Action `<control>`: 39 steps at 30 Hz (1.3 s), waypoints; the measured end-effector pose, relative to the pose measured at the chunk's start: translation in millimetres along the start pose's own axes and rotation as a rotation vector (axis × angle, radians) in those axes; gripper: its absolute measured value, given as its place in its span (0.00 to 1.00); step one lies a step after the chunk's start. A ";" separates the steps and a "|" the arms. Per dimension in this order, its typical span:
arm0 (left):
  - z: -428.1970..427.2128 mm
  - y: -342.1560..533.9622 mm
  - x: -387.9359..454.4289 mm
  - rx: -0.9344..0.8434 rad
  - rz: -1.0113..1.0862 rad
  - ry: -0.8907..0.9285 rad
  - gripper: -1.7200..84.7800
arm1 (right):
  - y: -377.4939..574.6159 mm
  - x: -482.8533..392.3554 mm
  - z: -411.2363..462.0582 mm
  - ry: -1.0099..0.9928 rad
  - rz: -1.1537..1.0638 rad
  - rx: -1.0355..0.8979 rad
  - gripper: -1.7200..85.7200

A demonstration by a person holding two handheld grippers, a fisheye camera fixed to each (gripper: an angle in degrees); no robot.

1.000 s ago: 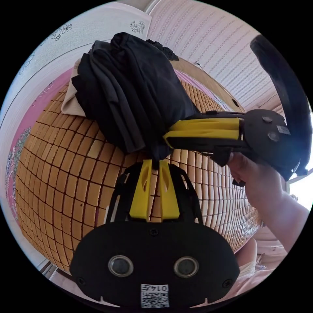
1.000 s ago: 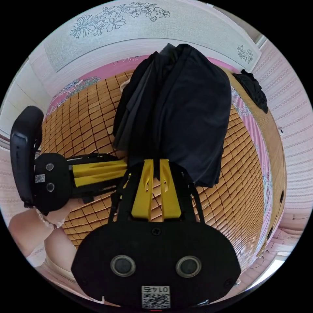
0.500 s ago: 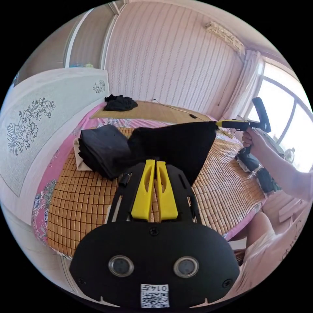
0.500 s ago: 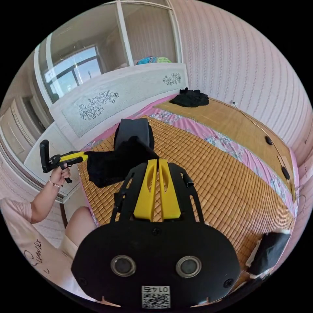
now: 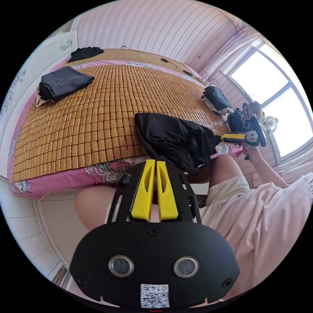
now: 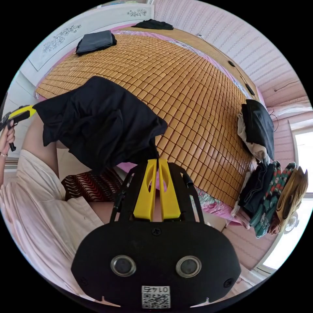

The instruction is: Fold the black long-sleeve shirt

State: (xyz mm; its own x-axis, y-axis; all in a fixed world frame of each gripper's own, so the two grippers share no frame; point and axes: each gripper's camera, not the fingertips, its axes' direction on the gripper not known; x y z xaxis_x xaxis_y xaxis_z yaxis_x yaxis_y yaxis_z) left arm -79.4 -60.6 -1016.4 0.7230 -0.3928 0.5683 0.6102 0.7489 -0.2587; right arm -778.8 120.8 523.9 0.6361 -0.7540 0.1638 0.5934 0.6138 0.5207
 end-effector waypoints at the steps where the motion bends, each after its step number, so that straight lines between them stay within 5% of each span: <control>1: -5.2 -3.5 12.0 0.009 0.010 -0.015 0.01 | 2.1 -0.7 -14.3 -0.012 -0.001 0.019 0.02; 10: -42.3 -28.5 100.8 -0.045 0.122 -0.232 0.01 | 50.8 103.4 -178.9 -0.443 0.216 0.383 0.02; 24: -131.2 -1.2 193.8 0.080 0.193 -0.353 0.01 | 137.9 174.0 -407.1 -0.666 0.302 0.764 0.02; 39: -450.0 58.9 267.8 0.995 0.322 0.027 0.01 | 278.2 187.4 -842.3 -0.624 -0.076 1.558 0.02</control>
State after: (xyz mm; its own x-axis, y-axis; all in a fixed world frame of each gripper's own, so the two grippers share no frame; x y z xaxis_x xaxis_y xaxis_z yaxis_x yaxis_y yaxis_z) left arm 296.0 -361.9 -1230.9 0.8183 -0.0995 0.5661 -0.1459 0.9167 0.3720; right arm -79.1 347.4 -6.4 0.1250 -0.9744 0.1868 -0.6518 0.0613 0.7559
